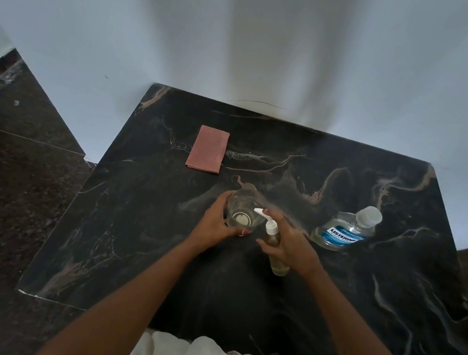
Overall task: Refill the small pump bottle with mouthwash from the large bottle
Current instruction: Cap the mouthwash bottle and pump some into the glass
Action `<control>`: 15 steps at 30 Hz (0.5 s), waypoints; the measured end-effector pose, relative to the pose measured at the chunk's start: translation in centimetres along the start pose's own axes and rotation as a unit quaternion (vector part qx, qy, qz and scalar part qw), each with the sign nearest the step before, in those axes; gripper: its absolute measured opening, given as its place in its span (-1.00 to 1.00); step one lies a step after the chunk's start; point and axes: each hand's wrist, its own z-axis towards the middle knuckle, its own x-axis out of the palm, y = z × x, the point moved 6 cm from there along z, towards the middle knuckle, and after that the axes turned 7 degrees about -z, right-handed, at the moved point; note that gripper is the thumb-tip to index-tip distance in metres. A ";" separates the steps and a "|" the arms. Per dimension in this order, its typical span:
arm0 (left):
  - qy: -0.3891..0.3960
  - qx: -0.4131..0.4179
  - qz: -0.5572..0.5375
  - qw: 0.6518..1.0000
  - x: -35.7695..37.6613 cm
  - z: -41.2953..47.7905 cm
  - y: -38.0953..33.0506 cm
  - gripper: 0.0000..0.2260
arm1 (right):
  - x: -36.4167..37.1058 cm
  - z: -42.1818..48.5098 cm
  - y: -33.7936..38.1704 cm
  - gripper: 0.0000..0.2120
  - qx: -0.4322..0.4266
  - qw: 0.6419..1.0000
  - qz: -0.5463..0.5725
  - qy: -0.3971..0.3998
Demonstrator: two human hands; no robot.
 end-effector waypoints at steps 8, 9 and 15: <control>-0.001 0.005 0.003 1.000 0.0 0.0 -0.3 -0.28 | 0.0 -0.1 -0.5 -0.42 0.011 0.999 0.006 -0.031; -0.001 0.004 0.003 1.000 0.0 0.0 -0.3 -0.28 | -0.1 -0.1 -0.5 -0.44 0.010 0.999 0.005 -0.034; 0.001 0.004 0.004 1.000 0.0 -0.1 -0.4 -0.25 | -0.4 -0.1 -0.2 -0.39 -0.002 1.000 0.006 -0.021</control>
